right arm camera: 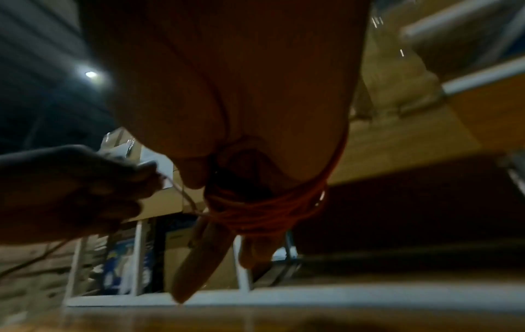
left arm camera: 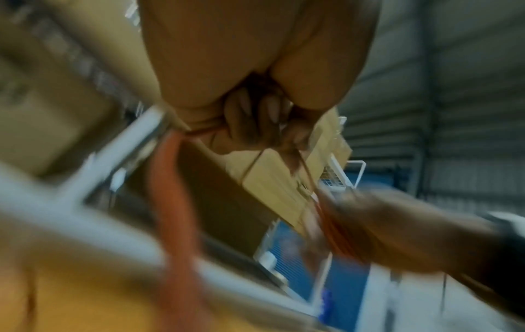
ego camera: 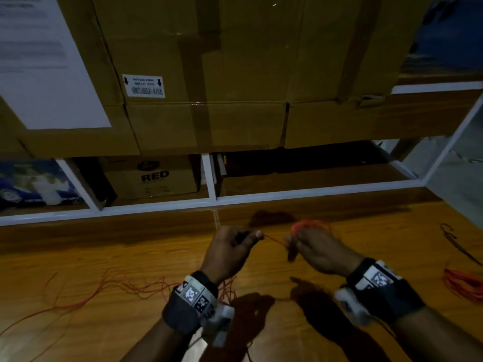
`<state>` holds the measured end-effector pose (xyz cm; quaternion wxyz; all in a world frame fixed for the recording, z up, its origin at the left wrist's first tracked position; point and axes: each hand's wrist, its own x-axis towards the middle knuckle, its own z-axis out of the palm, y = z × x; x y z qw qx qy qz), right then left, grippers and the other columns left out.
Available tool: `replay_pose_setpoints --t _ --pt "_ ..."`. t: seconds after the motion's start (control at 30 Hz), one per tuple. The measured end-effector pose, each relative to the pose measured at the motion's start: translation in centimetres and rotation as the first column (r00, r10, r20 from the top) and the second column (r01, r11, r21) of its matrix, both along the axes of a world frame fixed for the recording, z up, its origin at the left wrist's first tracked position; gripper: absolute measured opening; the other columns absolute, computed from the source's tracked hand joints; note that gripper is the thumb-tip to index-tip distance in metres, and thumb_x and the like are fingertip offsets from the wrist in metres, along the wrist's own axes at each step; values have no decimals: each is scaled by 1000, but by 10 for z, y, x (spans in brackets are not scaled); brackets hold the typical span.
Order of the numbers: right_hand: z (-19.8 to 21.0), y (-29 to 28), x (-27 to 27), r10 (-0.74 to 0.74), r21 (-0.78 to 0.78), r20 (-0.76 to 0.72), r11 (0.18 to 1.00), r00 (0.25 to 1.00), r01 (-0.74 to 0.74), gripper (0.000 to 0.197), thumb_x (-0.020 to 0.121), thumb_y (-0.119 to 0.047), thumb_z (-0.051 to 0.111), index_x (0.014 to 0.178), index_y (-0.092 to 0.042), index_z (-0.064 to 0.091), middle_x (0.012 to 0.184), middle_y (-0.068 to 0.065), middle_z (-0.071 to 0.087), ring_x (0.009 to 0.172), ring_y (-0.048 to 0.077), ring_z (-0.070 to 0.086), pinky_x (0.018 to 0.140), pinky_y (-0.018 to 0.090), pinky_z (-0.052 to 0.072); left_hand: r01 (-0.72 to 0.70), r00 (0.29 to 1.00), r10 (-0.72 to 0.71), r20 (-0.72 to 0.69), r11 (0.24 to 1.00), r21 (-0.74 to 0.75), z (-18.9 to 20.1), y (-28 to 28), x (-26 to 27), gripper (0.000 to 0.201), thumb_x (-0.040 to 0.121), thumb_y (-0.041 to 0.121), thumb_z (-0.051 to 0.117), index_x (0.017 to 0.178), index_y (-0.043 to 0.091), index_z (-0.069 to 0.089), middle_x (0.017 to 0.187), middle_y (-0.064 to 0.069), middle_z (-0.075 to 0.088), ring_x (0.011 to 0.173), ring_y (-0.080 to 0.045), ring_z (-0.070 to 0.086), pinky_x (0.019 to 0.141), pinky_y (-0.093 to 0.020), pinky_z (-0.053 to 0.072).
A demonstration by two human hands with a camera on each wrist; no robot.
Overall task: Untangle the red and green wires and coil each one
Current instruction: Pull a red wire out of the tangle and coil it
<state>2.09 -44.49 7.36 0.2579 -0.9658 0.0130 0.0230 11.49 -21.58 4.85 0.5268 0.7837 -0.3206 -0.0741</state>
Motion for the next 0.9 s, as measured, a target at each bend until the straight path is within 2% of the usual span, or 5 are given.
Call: replay_pose_setpoints --t 0.3,0.5,0.6,0.8,0.9 --pt "-5 56 1 385 815 -159 571 909 -99 57 107 -47 38 96 1 67 92 38 65 79 20 71 83 36 54 131 984 -120 135 989 -75 34 -7 26 25 100 27 66 80 41 72 61 6 62 57 -10 58 55 -29 46" --pt "10 72 -5 477 991 -41 133 878 -26 47 106 -42 38 97 -3 63 77 8 71 100 36 61 94 39 50 279 960 -272 65 952 -130 46 -23 30 16 100 18 65 99 12 80 68 -8 64 55 -16 55 50 -30 43" --pt "32 72 -6 337 996 65 28 939 -79 46 103 -48 45 95 -8 65 72 5 69 102 44 49 92 46 45 314 935 -342 -93 921 -231 37 -24 26 22 102 23 62 94 8 77 86 -21 69 71 -35 61 60 -42 50" --pt "90 53 8 -178 931 208 -265 962 -251 54 105 -47 31 88 -14 70 85 7 72 107 25 70 82 39 60 186 847 -342 -407 908 -376 7 -30 -9 26 98 39 61 97 18 77 57 1 42 48 -13 27 50 -29 20" --pt "100 40 21 -393 903 235 -251 889 -349 46 108 -42 31 96 -10 61 95 10 75 114 25 69 94 33 58 172 825 -340 -452 912 -372 -3 -31 -21 29 99 34 64 103 9 78 57 -1 44 49 -16 26 50 -30 22"
